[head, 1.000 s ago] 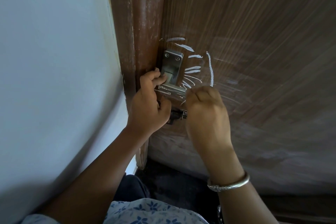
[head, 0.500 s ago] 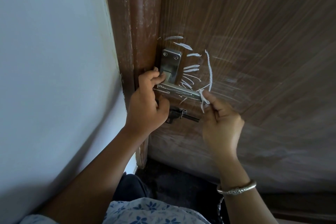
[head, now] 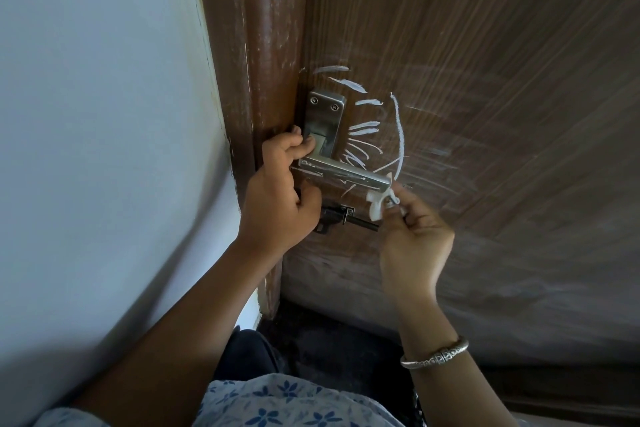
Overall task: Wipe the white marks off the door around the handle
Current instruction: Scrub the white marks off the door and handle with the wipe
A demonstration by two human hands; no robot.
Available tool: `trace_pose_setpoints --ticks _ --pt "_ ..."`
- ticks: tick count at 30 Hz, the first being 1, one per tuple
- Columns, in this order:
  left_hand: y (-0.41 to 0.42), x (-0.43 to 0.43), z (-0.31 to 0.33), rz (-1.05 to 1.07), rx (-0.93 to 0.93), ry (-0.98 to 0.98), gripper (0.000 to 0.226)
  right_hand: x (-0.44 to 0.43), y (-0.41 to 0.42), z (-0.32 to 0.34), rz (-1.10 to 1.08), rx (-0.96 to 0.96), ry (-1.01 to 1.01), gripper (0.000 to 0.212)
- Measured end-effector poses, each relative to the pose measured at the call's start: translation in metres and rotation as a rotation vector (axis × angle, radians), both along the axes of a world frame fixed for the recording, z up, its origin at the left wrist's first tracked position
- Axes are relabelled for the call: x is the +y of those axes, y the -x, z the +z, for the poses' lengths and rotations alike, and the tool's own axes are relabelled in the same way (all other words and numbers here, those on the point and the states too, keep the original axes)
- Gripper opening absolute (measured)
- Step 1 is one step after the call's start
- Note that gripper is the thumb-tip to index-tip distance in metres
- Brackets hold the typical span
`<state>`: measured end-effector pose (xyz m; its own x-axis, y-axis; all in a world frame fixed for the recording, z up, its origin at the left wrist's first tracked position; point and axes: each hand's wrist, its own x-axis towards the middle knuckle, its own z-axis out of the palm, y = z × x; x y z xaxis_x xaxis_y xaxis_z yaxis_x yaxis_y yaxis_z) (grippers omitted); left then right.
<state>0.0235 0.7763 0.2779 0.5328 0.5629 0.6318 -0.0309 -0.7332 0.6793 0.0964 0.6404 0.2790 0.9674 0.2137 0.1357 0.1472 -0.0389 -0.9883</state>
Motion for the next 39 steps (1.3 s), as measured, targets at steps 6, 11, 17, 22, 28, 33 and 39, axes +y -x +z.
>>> trace_pose_setpoints --ticks 6,11,17,22,28,33,39 --pt "0.000 0.000 0.000 -0.002 -0.005 -0.008 0.040 -0.006 -0.007 0.001 0.014 -0.074 -0.001 0.032" --pt "0.000 0.000 -0.001 -0.001 -0.023 -0.016 0.039 -0.001 -0.002 -0.001 0.049 0.210 -0.162 0.028" --pt "-0.001 0.001 -0.004 -0.009 -0.038 0.016 0.036 0.005 -0.001 0.003 0.136 0.660 -0.644 0.025" --pt "-0.002 0.002 -0.006 -0.016 -0.052 0.039 0.035 0.015 0.003 0.009 0.146 0.836 -0.762 0.024" --pt "-0.002 0.003 -0.007 -0.030 -0.057 0.026 0.035 0.028 0.015 0.010 0.241 0.952 -0.776 0.021" --pt "-0.001 0.003 -0.006 -0.018 -0.044 0.019 0.035 0.025 0.003 0.009 0.165 0.934 -0.815 0.021" --pt "0.000 0.004 -0.008 -0.022 -0.052 0.012 0.033 0.042 0.019 0.007 0.307 0.939 -0.731 0.020"
